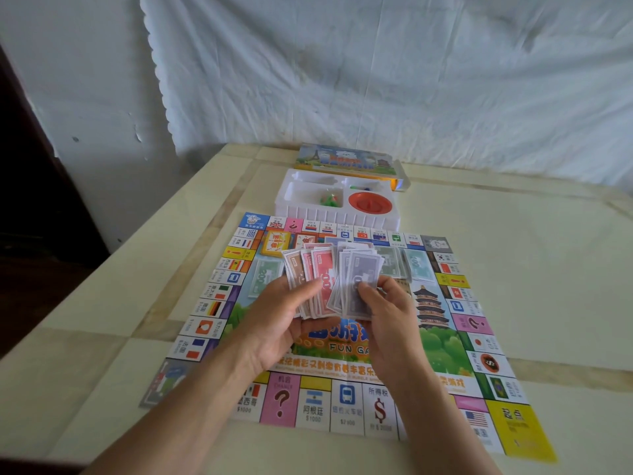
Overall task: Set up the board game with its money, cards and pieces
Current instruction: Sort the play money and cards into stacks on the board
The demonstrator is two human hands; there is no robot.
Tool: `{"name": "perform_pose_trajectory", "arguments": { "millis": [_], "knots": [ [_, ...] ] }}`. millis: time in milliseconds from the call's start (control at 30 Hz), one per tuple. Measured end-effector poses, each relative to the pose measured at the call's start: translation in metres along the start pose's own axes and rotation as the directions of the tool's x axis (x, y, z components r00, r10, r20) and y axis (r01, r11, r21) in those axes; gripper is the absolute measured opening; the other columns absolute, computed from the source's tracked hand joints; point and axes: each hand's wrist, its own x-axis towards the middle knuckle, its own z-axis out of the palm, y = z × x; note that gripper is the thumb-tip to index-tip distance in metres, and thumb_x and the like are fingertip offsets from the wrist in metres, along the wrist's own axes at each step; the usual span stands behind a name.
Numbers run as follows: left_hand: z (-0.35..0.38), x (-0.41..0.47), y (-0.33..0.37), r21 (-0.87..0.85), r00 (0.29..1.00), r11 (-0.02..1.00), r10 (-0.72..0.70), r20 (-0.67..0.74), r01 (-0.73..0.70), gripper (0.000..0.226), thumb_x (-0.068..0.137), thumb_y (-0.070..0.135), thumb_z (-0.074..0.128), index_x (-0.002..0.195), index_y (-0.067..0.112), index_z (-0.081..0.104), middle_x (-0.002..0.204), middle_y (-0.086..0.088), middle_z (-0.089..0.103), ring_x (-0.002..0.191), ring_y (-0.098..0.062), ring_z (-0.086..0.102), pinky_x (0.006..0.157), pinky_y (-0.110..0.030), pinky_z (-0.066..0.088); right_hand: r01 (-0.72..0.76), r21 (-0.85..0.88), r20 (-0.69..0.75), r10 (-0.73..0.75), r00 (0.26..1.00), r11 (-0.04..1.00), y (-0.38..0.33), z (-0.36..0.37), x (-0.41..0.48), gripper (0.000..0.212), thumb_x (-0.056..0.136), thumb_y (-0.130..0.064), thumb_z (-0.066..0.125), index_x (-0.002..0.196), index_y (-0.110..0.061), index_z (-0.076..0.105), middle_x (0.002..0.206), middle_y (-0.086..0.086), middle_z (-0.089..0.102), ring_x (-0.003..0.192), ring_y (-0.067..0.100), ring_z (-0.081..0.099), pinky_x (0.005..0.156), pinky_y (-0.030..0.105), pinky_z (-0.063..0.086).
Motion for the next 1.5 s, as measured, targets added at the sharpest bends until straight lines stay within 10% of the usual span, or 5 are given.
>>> {"name": "perform_pose_trajectory", "arguments": {
  "millis": [367,467,667,800,1500],
  "knots": [
    [0.001,0.000,-0.001,0.015,0.985,0.994,0.107,-0.139,-0.106,0.015,0.091,0.009,0.054,0.103,0.006,0.064,0.092,-0.017,0.070,0.080,-0.026,0.067,0.068,-0.036,0.055,-0.025,0.008,0.004,0.025,1.000,1.000,-0.002,-0.003,0.001,0.010,0.095,-0.004,0.048,0.091,-0.003,0.058,0.083,0.010,0.064,0.072,0.018,0.062,0.069,0.032,0.053],
    [-0.003,-0.003,0.005,-0.087,0.974,0.979,0.171,-0.149,-0.185,0.022,0.093,0.007,0.049,0.112,0.009,0.059,0.100,-0.020,0.069,0.086,-0.029,0.068,0.064,-0.033,0.056,0.111,-0.299,-0.025,-0.124,0.992,0.948,-0.015,-0.007,-0.004,0.011,0.095,-0.007,0.049,0.090,-0.006,0.058,0.082,0.011,0.063,0.070,0.019,0.058,0.063,0.028,0.052],
    [-0.015,-0.021,0.020,-0.296,0.966,0.924,0.204,-0.160,-0.244,0.036,0.090,0.000,0.042,0.120,0.017,0.052,0.101,-0.016,0.071,0.087,-0.022,0.066,0.073,-0.034,0.056,0.447,-0.893,0.440,-0.312,0.842,-0.050,-0.026,-0.017,-0.034,0.011,0.097,-0.015,0.041,0.091,-0.016,0.050,0.078,-0.006,0.051,0.067,0.011,0.051,0.060,0.023,0.045],
    [-0.022,-0.039,0.008,-0.083,0.936,0.965,0.216,-0.279,-0.248,0.035,0.090,-0.002,0.044,0.121,0.010,0.055,0.085,-0.008,0.066,0.080,-0.017,0.059,0.079,-0.035,0.050,0.508,-0.813,0.566,-0.176,0.806,-0.285,0.009,-0.025,-0.047,0.016,0.085,-0.015,0.064,0.098,-0.019,0.056,0.083,-0.006,0.058,0.074,0.015,0.054,0.069,0.028,0.048],
    [0.020,-0.045,-0.028,0.084,0.930,0.996,0.066,-0.361,-0.038,0.024,0.098,0.017,0.045,0.104,0.007,0.066,0.105,-0.012,0.071,0.093,-0.029,0.064,0.080,-0.046,0.052,0.389,-0.909,0.365,-0.164,0.916,0.151,0.010,-0.032,-0.036,0.014,0.089,-0.026,0.061,0.083,-0.020,0.049,0.088,-0.008,0.044,0.087,0.013,0.043,0.063,0.013,0.030]
  ]
}}
